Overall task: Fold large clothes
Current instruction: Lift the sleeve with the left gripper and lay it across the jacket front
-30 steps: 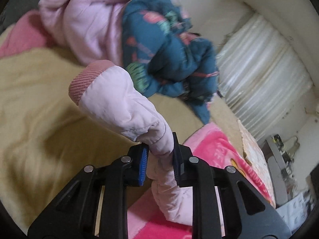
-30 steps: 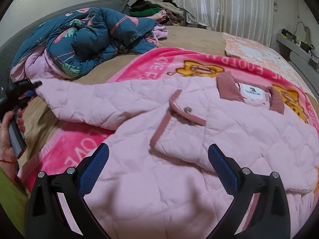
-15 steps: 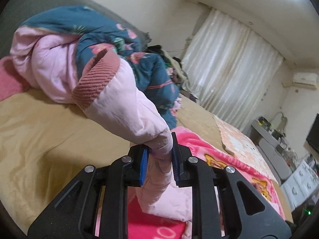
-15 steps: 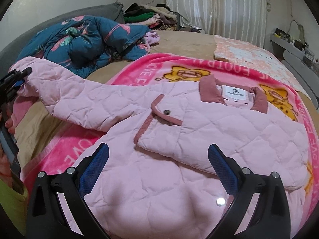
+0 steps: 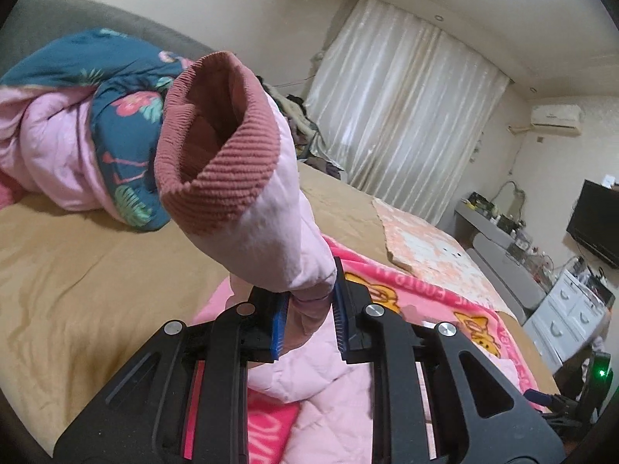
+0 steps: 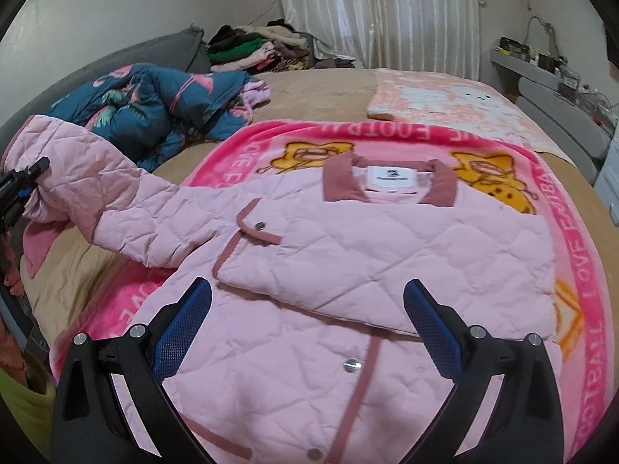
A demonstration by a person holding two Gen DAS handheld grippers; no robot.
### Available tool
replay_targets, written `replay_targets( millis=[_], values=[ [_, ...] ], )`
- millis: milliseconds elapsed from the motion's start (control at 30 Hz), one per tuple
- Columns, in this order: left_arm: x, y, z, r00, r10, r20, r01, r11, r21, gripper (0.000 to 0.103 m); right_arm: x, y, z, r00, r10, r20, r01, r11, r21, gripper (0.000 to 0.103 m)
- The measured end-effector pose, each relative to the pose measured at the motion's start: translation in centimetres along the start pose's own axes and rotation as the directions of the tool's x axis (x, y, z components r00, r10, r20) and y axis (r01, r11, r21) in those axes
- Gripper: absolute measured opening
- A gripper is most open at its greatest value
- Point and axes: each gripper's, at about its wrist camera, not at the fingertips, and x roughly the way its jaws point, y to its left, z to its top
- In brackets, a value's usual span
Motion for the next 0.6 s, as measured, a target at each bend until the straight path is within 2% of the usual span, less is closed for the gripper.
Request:
replay_targets(
  millis=[167,600],
  values=[
    [0.3,-3.8,0.3,0.999,-0.032,-0.005,0.032,0.998,0.060,0.013,-2.2,-2.1,-0.1,0.999,-0.011,0.032,0.011,1.000,0.024,0.099],
    [2.8,-10.7,-2.0,0.992,-0.088,-0.089,0.102,0.981,0.165,0.012,-5.7,-8.0,-0.1,0.995,-0.054,0.081,0.044,0.992,0.120,0.099]
  ],
)
